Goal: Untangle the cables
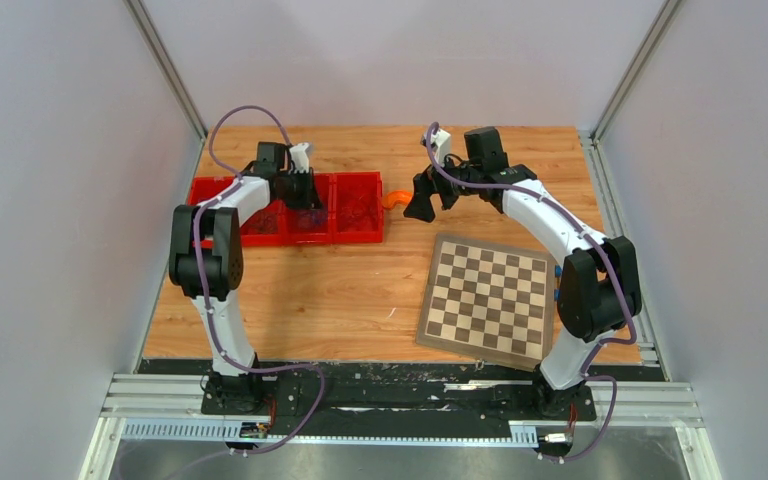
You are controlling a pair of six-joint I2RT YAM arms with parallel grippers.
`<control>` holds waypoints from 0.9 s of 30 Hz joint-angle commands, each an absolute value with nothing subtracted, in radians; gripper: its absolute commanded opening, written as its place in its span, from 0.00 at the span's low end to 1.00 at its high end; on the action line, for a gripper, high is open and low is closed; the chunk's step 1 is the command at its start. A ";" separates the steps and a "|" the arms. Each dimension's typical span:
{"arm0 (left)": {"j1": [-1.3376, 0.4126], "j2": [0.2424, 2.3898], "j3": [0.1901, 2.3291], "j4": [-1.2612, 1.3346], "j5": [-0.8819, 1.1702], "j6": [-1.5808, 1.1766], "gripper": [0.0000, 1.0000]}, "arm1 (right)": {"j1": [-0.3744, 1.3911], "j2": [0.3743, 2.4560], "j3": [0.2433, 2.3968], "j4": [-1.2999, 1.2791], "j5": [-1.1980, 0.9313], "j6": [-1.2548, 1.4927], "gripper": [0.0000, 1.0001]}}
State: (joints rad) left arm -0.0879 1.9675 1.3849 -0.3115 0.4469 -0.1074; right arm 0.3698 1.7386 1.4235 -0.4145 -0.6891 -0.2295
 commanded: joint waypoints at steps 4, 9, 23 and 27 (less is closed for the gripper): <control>-0.094 1.913 1.380 -0.283 0.480 -0.128 0.26 | 0.365 1.685 1.430 -0.406 -0.698 -0.239 1.00; -0.094 1.843 1.391 -0.297 0.427 -0.108 0.43 | 0.365 1.686 1.434 -0.406 -0.701 -0.238 1.00; -0.093 1.659 1.408 -0.300 0.274 -0.037 1.00 | 0.364 1.683 1.439 -0.406 -0.706 -0.237 1.00; -0.066 1.589 1.458 -0.341 0.211 -0.013 1.00 | 0.363 1.685 1.445 -0.406 -0.694 -0.243 1.00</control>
State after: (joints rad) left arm -0.0891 1.6894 1.3819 -0.3225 0.2958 -0.0586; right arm 0.3695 1.7309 1.4235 -0.4179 -0.6891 -0.2298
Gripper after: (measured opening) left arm 1.000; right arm 0.998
